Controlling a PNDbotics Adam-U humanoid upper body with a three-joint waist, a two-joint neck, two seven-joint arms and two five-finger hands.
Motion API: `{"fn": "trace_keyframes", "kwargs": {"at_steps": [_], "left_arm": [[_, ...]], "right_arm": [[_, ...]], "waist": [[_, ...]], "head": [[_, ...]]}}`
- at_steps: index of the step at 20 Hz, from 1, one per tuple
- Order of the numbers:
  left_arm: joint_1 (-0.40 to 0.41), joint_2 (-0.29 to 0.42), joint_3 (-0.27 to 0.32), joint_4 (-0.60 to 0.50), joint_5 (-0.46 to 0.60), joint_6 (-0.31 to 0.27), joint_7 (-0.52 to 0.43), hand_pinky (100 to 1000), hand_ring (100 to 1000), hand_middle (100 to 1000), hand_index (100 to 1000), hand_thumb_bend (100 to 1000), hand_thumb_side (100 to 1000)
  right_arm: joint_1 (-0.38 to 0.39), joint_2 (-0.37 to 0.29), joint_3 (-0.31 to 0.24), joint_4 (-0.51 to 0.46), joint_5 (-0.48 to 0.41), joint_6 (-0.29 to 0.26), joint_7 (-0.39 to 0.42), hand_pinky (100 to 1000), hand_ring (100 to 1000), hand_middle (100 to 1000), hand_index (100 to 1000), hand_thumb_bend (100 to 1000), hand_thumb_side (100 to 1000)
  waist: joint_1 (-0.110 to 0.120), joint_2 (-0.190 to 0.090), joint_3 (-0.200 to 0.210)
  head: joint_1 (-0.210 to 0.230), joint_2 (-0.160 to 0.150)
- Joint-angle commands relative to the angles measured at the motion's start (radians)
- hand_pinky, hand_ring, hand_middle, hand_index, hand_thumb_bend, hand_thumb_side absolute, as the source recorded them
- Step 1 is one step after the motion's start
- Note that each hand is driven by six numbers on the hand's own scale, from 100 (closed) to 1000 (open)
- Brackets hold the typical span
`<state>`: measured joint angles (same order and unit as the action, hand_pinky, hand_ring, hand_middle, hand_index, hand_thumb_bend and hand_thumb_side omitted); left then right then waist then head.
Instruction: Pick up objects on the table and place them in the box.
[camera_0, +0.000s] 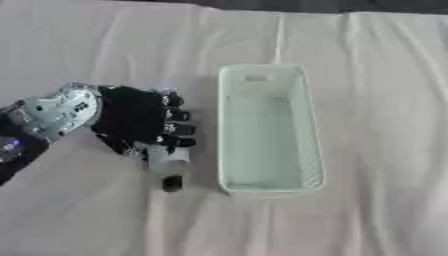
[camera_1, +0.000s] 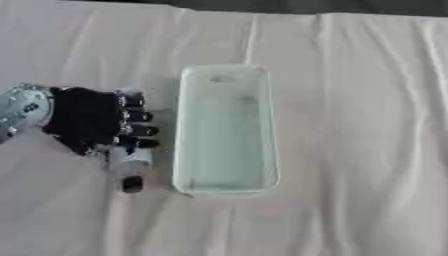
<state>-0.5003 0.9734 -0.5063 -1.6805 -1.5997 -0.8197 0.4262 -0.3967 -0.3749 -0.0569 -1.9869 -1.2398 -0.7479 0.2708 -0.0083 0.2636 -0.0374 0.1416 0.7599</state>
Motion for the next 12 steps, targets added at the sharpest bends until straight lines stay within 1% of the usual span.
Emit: {"fn": "trace_keyframes", "kwargs": {"at_steps": [1, 2, 3, 4, 5, 7, 12], "left_arm": [[0.005, 0.020, 0.010, -0.005, 0.028, -0.087, 0.073, 297, 311, 483, 757, 100, 702], [0.007, 0.025, 0.015, -0.007, 0.035, -0.087, 0.066, 319, 345, 507, 766, 100, 705], [0.009, 0.029, 0.018, -0.011, 0.042, -0.087, 0.060, 249, 238, 442, 741, 100, 697], [0.012, 0.037, 0.027, -0.016, 0.051, -0.087, 0.055, 258, 253, 451, 744, 100, 698], [0.014, 0.043, 0.035, -0.022, 0.059, -0.087, 0.051, 197, 162, 398, 729, 100, 692], [0.021, 0.057, 0.054, -0.035, 0.076, -0.086, 0.042, 160, 100, 368, 715, 100, 692], [0.032, 0.078, 0.079, -0.063, 0.114, -0.071, 0.017, 134, 100, 348, 704, 100, 694]], "right_arm": [[-0.010, -0.015, -0.007, -0.013, 0.008, -0.001, -0.004, 171, 324, 428, 564, 100, 1000], [-0.007, -0.016, -0.008, -0.013, 0.010, -0.001, -0.003, 171, 324, 428, 565, 100, 1000], [-0.005, -0.016, -0.008, -0.013, 0.011, -0.002, -0.003, 170, 324, 428, 564, 100, 1000], [-0.002, -0.018, -0.008, -0.013, 0.013, -0.003, -0.003, 170, 324, 428, 565, 100, 1000], [0.001, -0.019, -0.009, -0.013, 0.014, -0.004, -0.002, 170, 324, 428, 564, 100, 1000], [0.006, -0.021, -0.009, -0.013, 0.017, -0.007, -0.002, 170, 324, 428, 564, 100, 1000], [0.013, -0.025, -0.009, -0.013, 0.021, -0.011, -0.001, 170, 324, 428, 564, 100, 1000]], "waist": [[0.001, -0.015, 0.003], [0.001, -0.016, 0.006], [0.001, -0.017, 0.008], [0.002, -0.019, 0.012], [0.002, -0.020, 0.015], [0.003, -0.023, 0.019], [0.004, -0.027, 0.025]], "head": [[0.008, -0.006], [0.007, -0.003], [0.006, -0.002], [0.005, 0.001], [0.004, 0.003], [0.003, 0.006], [0.000, 0.006]]}}
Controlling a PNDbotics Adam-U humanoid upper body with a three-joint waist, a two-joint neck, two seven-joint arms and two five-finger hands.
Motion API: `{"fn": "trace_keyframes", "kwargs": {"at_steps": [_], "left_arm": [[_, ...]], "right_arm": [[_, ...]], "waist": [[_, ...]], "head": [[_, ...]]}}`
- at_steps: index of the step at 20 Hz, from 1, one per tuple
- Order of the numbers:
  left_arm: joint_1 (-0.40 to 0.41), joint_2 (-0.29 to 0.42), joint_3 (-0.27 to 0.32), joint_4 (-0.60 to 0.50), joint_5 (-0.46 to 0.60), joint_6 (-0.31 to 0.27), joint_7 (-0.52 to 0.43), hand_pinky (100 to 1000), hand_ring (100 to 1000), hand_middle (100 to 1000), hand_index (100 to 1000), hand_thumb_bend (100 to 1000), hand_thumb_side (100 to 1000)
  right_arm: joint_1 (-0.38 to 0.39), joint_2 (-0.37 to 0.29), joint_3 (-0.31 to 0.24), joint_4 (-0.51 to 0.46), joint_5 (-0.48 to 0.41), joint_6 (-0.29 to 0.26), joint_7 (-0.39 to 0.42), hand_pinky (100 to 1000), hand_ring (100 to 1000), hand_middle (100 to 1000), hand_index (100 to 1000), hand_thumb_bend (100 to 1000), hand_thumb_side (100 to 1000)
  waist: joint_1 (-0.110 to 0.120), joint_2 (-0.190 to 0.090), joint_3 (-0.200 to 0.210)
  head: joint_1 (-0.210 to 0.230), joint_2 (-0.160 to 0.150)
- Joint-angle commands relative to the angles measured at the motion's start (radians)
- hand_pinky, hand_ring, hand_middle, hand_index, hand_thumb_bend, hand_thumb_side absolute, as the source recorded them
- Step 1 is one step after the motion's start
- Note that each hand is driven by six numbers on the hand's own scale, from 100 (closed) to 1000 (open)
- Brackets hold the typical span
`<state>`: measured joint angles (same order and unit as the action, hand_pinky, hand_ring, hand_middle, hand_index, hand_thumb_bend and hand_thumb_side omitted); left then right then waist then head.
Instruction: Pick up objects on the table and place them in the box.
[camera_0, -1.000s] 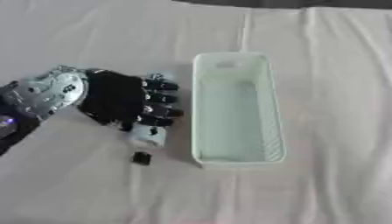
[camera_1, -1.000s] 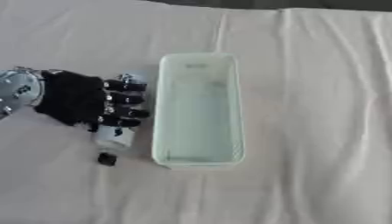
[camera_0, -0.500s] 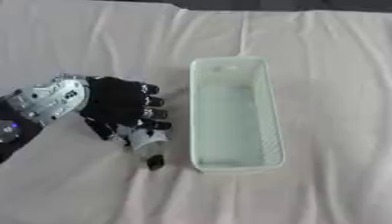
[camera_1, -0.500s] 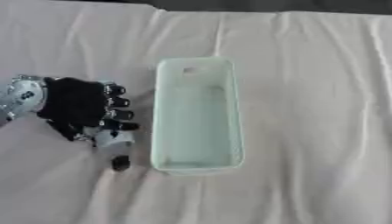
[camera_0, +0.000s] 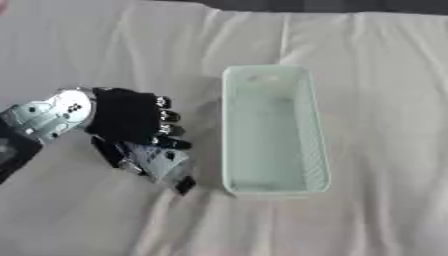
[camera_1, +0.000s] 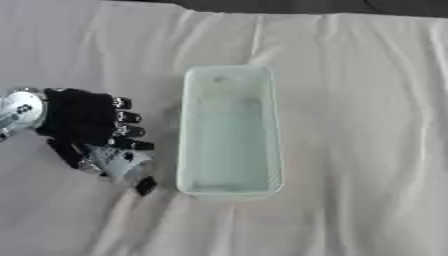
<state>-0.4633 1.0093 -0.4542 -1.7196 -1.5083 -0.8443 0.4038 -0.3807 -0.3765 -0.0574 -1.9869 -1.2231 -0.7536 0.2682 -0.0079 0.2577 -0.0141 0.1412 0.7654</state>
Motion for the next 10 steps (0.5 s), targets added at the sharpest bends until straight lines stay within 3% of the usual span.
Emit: {"fn": "trace_keyframes", "kwargs": {"at_steps": [1, 2, 4, 5, 6, 10], "left_arm": [[-0.003, 0.043, 0.028, -0.028, 0.028, -0.044, 0.034, 134, 100, 348, 704, 100, 694], [0.002, 0.047, 0.042, -0.032, 0.043, -0.024, 0.038, 100, 100, 205, 511, 100, 706], [0.019, 0.056, 0.060, -0.045, 0.078, 0.017, 0.048, 100, 100, 174, 303, 100, 715], [0.025, 0.064, 0.063, -0.054, 0.091, 0.033, 0.049, 100, 100, 180, 353, 100, 719], [0.036, 0.066, 0.072, -0.058, 0.116, 0.056, 0.055, 100, 100, 153, 202, 100, 719], [0.066, 0.083, 0.090, -0.079, 0.211, 0.126, 0.048, 100, 100, 120, 174, 100, 702]], "right_arm": [[-0.002, -0.023, -0.008, -0.013, 0.004, -0.006, 0.001, 170, 324, 428, 564, 100, 1000], [0.002, -0.025, -0.009, -0.013, 0.005, -0.007, 0.001, 170, 324, 427, 563, 100, 1000], [0.008, -0.027, -0.011, -0.013, 0.008, -0.009, 0.001, 170, 324, 427, 563, 100, 1000], [0.009, -0.028, -0.011, -0.013, 0.008, -0.010, 0.001, 170, 324, 427, 563, 100, 1000], [0.012, -0.028, -0.011, -0.013, 0.010, -0.011, 0.002, 169, 324, 427, 563, 100, 1000], [0.018, -0.028, -0.011, -0.013, 0.014, -0.014, 0.004, 169, 323, 427, 563, 100, 1000]], "waist": [[0.004, -0.022, 0.002], [0.004, -0.025, 0.008], [0.003, -0.029, 0.014], [0.004, -0.029, 0.014], [0.003, -0.030, 0.017], [0.002, -0.033, 0.022]], "head": [[0.000, 0.000], [-0.004, -0.003], [-0.008, -0.005], [-0.007, -0.006], [-0.010, -0.008], [-0.012, -0.009]]}}
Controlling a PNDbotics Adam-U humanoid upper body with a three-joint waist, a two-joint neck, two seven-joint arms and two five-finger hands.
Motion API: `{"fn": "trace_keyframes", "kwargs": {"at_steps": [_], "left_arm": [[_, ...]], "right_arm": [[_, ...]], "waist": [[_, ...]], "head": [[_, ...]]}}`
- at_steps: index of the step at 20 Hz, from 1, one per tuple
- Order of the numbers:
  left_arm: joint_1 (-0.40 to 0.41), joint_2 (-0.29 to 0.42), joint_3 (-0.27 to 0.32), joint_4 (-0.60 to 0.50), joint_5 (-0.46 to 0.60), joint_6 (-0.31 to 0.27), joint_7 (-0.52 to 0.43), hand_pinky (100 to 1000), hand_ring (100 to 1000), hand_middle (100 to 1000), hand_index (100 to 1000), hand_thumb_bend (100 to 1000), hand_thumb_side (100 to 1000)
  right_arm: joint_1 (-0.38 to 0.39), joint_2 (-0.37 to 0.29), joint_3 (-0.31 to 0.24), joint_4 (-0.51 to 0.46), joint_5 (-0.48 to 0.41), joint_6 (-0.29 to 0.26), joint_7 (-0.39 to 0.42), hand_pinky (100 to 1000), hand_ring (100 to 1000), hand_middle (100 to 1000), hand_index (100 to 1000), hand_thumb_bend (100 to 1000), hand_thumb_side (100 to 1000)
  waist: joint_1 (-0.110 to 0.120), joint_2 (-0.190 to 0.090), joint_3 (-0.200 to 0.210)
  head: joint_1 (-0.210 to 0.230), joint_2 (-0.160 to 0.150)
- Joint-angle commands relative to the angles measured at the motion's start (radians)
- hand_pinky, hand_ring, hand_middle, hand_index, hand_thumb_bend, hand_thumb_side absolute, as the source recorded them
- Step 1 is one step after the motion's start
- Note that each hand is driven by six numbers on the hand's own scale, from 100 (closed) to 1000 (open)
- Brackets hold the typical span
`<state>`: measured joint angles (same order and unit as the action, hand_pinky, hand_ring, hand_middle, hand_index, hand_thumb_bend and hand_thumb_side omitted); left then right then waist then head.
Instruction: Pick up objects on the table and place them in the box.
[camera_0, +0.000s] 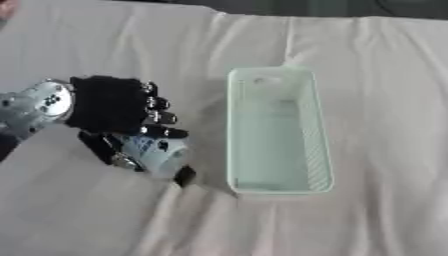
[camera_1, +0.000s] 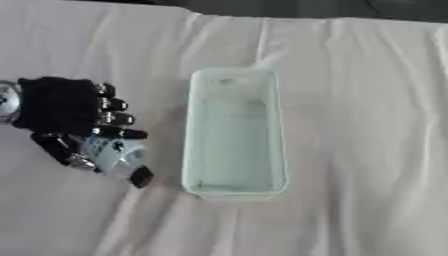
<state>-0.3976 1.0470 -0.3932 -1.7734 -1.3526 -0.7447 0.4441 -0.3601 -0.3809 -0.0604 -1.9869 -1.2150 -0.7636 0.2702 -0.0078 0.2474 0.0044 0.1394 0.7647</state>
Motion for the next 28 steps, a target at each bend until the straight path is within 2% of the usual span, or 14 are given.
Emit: {"fn": "trace_keyframes", "kwargs": {"at_steps": [1, 2, 3, 6, 10, 20, 28], "left_arm": [[0.003, 0.048, 0.033, -0.033, 0.077, 0.037, 0.000, 100, 100, 115, 170, 100, 699], [0.003, 0.051, 0.039, -0.043, 0.105, 0.053, -0.004, 100, 100, 105, 161, 100, 718], [0.003, 0.056, 0.045, -0.056, 0.135, 0.068, -0.009, 100, 100, 100, 158, 100, 688], [-0.003, 0.070, 0.061, -0.099, 0.218, 0.102, -0.031, 100, 100, 100, 152, 100, 680], [-0.010, 0.082, 0.074, -0.140, 0.286, 0.127, -0.073, 100, 100, 100, 147, 100, 684], [-0.064, 0.087, 0.086, -0.190, 0.382, 0.165, -0.129, 100, 100, 100, 142, 100, 672], [-0.145, 0.062, 0.078, -0.187, 0.442, 0.185, -0.137, 100, 100, 100, 139, 100, 670]], "right_arm": [[-0.002, -0.024, -0.008, -0.013, 0.006, -0.005, 0.002, 169, 323, 427, 563, 100, 1000], [0.000, -0.024, -0.008, -0.013, 0.007, -0.005, 0.002, 169, 323, 427, 563, 100, 1000], [0.002, -0.024, -0.008, -0.013, 0.008, -0.005, 0.002, 169, 323, 427, 563, 100, 1000], [0.006, -0.026, -0.008, -0.013, 0.010, -0.007, 0.002, 169, 323, 427, 563, 100, 1000], [0.007, -0.028, -0.008, -0.013, 0.011, -0.007, 0.000, 169, 323, 427, 562, 100, 1000], [0.003, -0.032, -0.009, -0.013, 0.009, -0.006, -0.008, 170, 323, 426, 562, 100, 1000], [-0.009, -0.032, -0.009, -0.013, 0.005, -0.001, -0.015, 171, 323, 426, 561, 100, 1000]], "waist": [[0.002, -0.023, 0.004], [0.002, -0.024, 0.005], [0.002, -0.025, 0.006], [0.003, -0.028, 0.009], [0.004, -0.030, 0.011], [0.009, -0.031, 0.008], [0.014, -0.029, -0.001]], "head": [[-0.010, -0.008], [-0.010, -0.006], [-0.010, -0.004], [-0.009, -0.001], [-0.008, -0.002], [-0.010, -0.003], [-0.008, 0.000]]}}
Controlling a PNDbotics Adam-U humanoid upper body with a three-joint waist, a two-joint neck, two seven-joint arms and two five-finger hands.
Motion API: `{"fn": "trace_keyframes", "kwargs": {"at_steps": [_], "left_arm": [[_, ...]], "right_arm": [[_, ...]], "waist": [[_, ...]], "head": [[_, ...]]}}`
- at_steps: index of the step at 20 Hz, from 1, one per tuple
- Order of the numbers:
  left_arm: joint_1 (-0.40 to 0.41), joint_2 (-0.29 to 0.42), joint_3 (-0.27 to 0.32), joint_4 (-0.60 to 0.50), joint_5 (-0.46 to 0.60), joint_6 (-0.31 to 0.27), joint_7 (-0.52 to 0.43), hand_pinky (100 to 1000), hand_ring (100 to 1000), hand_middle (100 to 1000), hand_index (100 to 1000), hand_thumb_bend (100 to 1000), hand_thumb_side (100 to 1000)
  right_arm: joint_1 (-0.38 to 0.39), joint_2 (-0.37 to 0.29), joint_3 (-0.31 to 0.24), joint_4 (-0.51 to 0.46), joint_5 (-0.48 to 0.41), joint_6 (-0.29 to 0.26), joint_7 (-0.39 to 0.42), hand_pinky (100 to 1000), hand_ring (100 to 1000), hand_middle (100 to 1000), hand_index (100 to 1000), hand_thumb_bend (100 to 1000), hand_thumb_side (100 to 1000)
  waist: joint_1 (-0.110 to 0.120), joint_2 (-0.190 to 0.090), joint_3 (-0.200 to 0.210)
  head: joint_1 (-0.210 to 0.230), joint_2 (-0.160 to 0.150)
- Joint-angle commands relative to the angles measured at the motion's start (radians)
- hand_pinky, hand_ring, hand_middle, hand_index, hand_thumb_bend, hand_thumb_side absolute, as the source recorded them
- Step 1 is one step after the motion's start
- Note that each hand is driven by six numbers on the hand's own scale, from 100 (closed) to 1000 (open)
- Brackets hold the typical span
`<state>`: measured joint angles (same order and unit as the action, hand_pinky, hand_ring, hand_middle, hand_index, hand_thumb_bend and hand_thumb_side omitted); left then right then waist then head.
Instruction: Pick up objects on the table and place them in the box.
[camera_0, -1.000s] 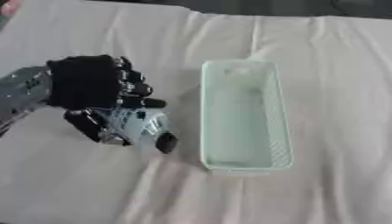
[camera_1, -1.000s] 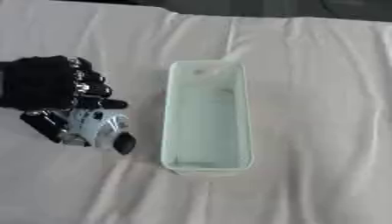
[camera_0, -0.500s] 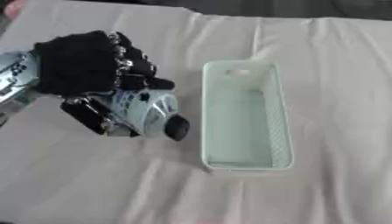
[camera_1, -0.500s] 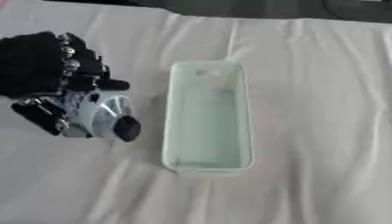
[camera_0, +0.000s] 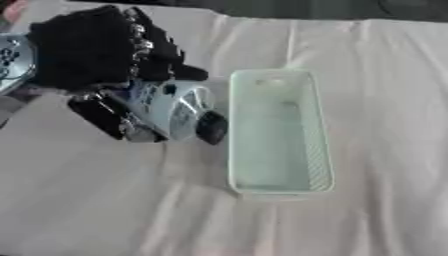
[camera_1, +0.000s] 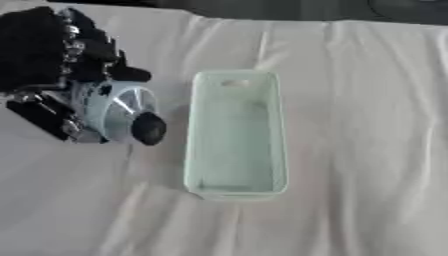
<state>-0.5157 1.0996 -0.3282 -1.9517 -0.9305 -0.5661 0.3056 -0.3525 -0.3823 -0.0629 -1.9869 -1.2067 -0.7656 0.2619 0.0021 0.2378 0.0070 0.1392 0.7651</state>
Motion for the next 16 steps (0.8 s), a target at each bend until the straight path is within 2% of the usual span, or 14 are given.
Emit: {"fn": "trace_keyframes", "kwargs": {"at_steps": [1, 8, 16], "left_arm": [[-0.039, 0.005, 0.010, -0.005, 0.023, 0.007, 0.002, 100, 100, 100, 139, 100, 669], [-0.081, -0.016, -0.001, 0.017, 0.022, 0.001, 0.012, 100, 100, 100, 138, 100, 669], [-0.118, -0.044, -0.014, 0.047, -0.026, -0.017, 0.048, 100, 100, 100, 137, 100, 670]], "right_arm": [[-0.019, -0.031, -0.006, -0.013, -0.004, 0.002, -0.008, 171, 323, 426, 561, 100, 1000], [-0.036, -0.032, -0.006, -0.013, -0.012, 0.009, -0.018, 172, 323, 425, 560, 100, 1000], [-0.088, -0.031, -0.008, -0.013, -0.026, 0.030, -0.049, 176, 323, 423, 558, 100, 1000]], "waist": [[0.005, -0.018, -0.005], [0.012, -0.014, -0.016], [0.031, 0.007, -0.051]], "head": [[-0.007, -0.001], [-0.003, -0.008], [0.014, -0.034]]}}
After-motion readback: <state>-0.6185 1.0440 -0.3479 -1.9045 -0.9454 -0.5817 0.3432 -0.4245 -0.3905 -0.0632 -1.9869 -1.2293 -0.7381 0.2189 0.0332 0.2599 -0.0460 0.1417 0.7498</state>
